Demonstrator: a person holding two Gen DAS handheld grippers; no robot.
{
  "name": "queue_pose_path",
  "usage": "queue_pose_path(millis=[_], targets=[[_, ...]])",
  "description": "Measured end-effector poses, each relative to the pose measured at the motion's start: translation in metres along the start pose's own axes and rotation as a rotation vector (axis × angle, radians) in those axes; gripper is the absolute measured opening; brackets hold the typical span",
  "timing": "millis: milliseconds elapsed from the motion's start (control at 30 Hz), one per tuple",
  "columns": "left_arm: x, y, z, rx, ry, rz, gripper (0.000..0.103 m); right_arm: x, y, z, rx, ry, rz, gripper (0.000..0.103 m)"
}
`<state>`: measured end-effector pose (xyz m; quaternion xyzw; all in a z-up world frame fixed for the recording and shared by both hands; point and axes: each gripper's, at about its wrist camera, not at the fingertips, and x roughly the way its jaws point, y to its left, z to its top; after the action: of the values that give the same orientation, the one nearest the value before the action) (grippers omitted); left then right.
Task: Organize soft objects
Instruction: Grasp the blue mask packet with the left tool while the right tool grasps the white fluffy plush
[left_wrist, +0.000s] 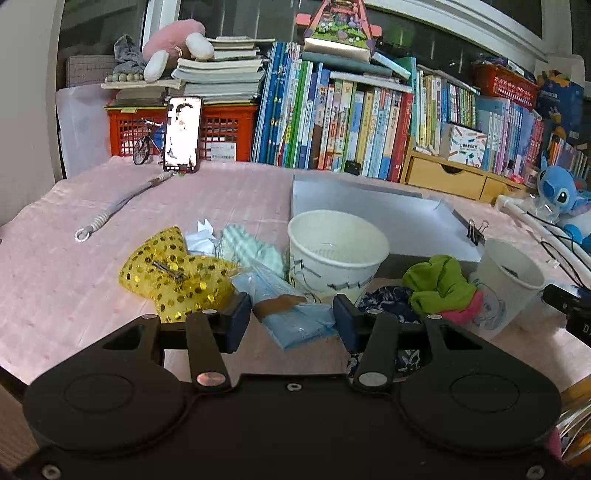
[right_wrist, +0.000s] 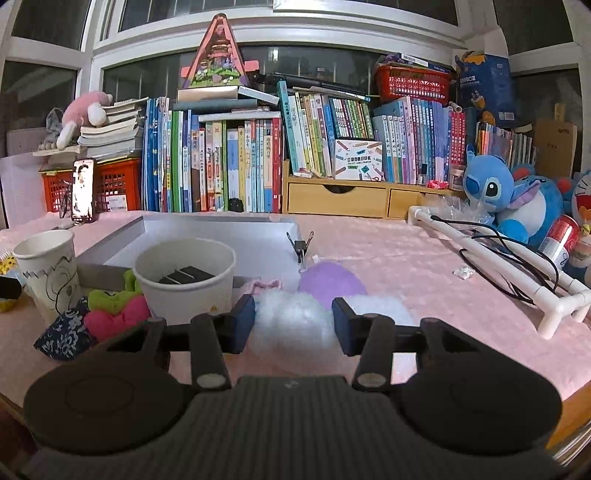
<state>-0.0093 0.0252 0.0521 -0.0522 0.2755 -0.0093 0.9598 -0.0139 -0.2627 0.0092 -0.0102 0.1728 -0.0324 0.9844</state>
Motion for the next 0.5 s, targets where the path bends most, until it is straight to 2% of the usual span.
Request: queue_pose_path(millis=[500], targets=[[-0.014, 0.002, 0.013, 0.012, -0.053, -0.014, 0.047, -0.008, -0.004, 0.005, 0.026, -0.029, 0.01, 0.048]])
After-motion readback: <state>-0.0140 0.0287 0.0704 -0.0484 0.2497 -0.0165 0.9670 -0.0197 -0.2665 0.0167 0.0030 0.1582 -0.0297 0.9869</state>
